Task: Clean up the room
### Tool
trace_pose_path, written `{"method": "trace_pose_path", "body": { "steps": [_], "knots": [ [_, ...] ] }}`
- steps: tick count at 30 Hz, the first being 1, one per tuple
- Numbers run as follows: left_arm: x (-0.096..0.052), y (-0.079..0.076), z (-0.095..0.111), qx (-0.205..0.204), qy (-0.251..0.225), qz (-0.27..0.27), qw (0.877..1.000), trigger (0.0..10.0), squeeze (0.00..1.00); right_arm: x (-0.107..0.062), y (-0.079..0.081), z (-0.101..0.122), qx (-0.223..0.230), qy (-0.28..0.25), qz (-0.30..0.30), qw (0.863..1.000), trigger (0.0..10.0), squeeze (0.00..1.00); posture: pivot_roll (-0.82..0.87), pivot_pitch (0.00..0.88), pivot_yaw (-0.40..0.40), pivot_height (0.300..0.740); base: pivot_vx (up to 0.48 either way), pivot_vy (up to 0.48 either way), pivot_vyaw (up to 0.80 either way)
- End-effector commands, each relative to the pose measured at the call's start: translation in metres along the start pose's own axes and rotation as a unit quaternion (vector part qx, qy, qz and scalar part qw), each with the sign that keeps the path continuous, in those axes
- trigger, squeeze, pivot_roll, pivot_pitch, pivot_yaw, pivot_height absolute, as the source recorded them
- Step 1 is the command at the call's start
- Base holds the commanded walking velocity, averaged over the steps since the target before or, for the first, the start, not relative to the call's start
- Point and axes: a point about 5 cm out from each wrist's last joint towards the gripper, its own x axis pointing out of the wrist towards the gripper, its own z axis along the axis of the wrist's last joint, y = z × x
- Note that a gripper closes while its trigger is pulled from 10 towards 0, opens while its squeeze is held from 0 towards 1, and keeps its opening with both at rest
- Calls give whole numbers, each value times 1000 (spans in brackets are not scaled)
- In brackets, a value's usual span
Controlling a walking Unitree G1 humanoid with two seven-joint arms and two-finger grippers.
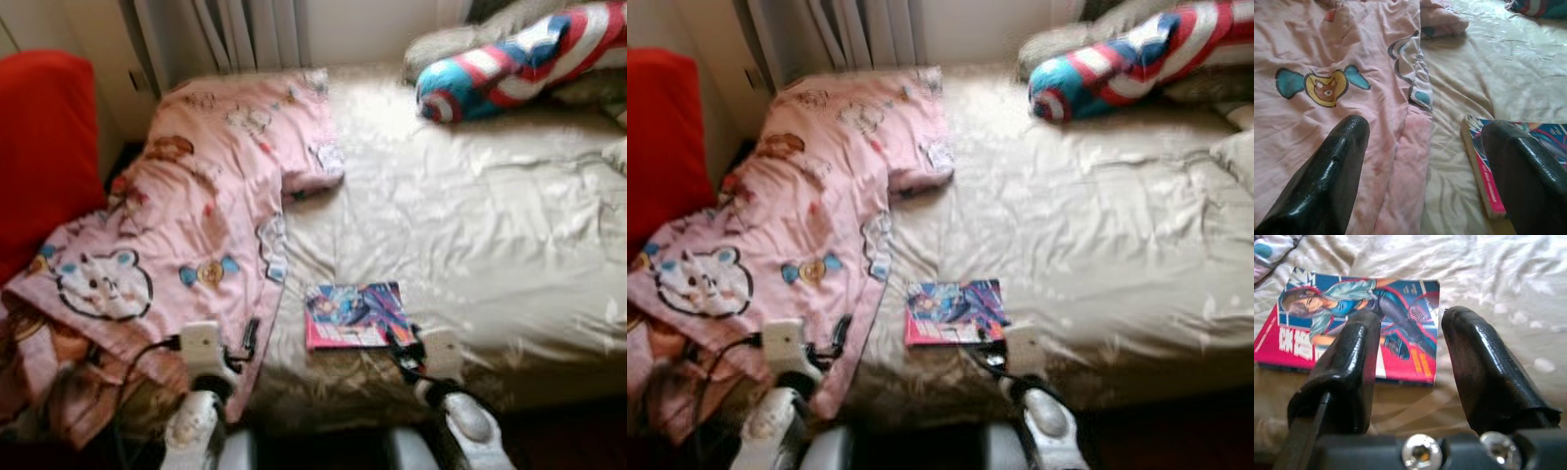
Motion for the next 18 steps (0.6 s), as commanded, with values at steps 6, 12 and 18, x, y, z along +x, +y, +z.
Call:
{"method": "trace_pose_path", "body": {
  "steps": [6,12,18],
  "knots": [
    [-3,7,-1,4,4,11,1000,10000,0,1,9,-1,8,1,7,1000,10000,0,-71,95,-14,595,0,0,0],
    [-6,8,-1,7,5,13,1000,10000,0,2,8,0,12,-1,-3,1000,10000,0,-69,100,-14,595,262,0,0],
    [-5,8,-1,6,5,12,1000,10000,0,3,11,1,11,1,9,1000,10000,0,-68,107,-12,595,294,0,0]
  ]
}}
